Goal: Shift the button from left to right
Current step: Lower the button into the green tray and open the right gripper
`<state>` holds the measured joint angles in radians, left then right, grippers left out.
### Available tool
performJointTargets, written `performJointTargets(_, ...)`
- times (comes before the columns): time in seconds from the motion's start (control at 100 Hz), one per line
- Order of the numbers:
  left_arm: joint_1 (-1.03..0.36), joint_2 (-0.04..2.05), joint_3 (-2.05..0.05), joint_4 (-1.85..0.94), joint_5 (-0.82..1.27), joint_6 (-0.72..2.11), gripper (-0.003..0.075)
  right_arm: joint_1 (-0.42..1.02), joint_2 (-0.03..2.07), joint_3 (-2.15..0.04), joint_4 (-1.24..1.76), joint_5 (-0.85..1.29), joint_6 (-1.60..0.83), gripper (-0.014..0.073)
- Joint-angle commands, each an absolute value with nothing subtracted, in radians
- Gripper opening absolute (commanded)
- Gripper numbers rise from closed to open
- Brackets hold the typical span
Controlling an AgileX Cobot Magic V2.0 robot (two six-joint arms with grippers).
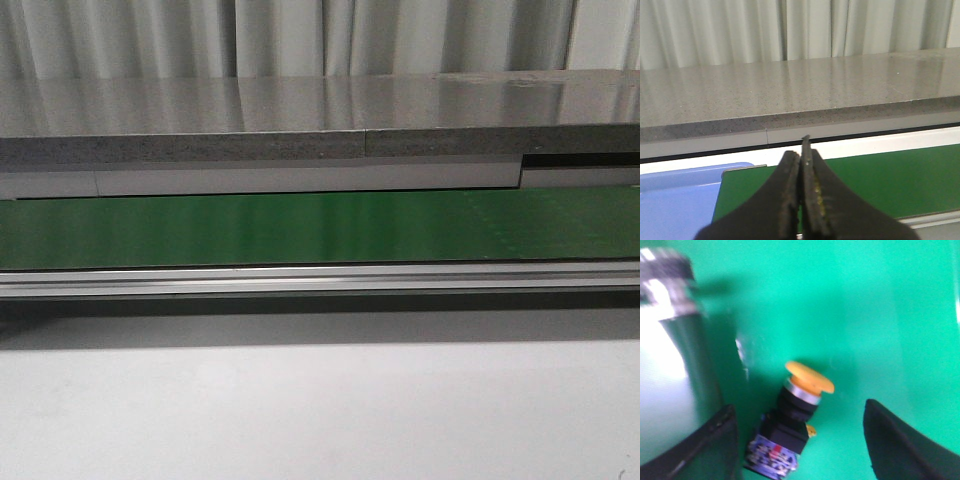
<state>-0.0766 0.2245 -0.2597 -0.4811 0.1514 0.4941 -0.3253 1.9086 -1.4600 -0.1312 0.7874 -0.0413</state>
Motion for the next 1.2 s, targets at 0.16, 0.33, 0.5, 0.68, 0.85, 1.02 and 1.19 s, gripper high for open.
performJointTargets(0.16, -0.084, 0.232, -0.286, -0.487, 0.082, 0.493, -0.0020, -0.305, 1.720, -1.494, -0.008, 0.671, -0.038, 0.0527)
performJointTargets(0.33, -0.084, 0.232, -0.286, -0.487, 0.082, 0.493, -0.0020, -0.236, 1.638, -1.494, 0.000, 0.658, -0.039, 0.0527)
performJointTargets(0.5, -0.084, 0.232, -0.286, -0.487, 0.082, 0.493, -0.0020, -0.148, 1.546, -1.451, 0.000, 0.621, -0.039, 0.0527)
performJointTargets(0.68, -0.084, 0.232, -0.286, -0.487, 0.082, 0.493, -0.0020, -0.065, 1.407, -1.313, 0.000, 0.530, -0.039, 0.0527)
performJointTargets(0.85, -0.084, 0.232, -0.286, -0.487, 0.082, 0.493, -0.0020, -0.012, 1.243, -1.118, 0.000, 0.404, -0.039, 0.0527)
performJointTargets(1.02, -0.084, 0.232, -0.286, -0.487, 0.082, 0.493, -0.0020, 0.028, 1.061, -0.898, 0.000, 0.296, -0.039, 0.0527)
performJointTargets(1.19, -0.084, 0.232, -0.286, -0.487, 0.082, 0.493, -0.0020, 0.049, 0.869, -0.718, 0.000, 0.244, -0.039, 0.0527)
